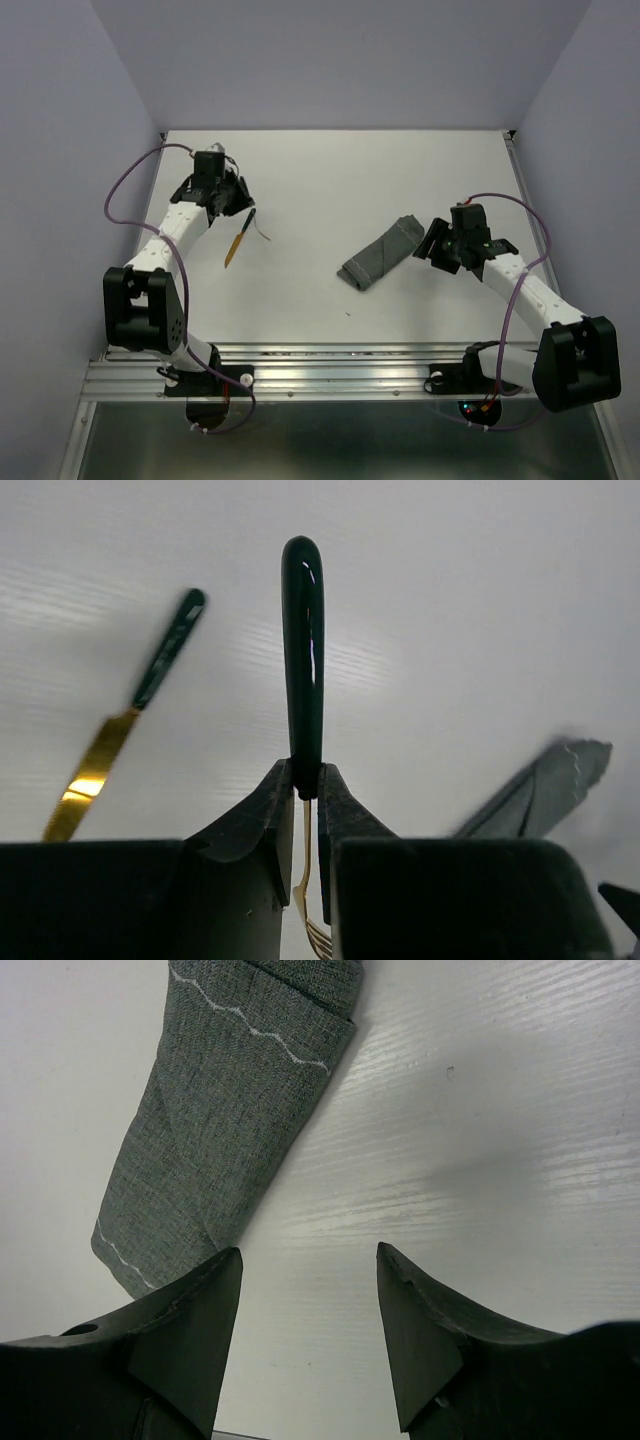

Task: Fold the napkin into a case and place the utensils inside
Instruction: Place the fork at the center of the board.

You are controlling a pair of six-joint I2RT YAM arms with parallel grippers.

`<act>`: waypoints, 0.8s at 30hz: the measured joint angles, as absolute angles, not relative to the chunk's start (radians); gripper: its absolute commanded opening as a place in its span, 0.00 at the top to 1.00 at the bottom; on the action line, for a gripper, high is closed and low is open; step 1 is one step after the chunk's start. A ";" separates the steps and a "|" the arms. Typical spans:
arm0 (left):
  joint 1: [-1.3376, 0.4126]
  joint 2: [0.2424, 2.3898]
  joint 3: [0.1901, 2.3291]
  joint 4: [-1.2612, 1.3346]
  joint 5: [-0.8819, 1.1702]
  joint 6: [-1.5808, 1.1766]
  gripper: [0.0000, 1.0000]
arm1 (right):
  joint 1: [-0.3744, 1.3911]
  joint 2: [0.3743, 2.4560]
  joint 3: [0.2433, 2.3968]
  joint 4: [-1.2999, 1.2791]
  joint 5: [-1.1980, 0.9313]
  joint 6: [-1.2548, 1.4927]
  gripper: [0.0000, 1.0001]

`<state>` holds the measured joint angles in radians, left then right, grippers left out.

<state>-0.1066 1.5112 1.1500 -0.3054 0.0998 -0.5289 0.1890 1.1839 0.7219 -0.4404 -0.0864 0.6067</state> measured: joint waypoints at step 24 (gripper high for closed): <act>-0.379 1.814 1.054 0.083 0.728 -0.495 0.83 | 0.189 1.164 0.705 -0.446 -0.086 0.610 0.38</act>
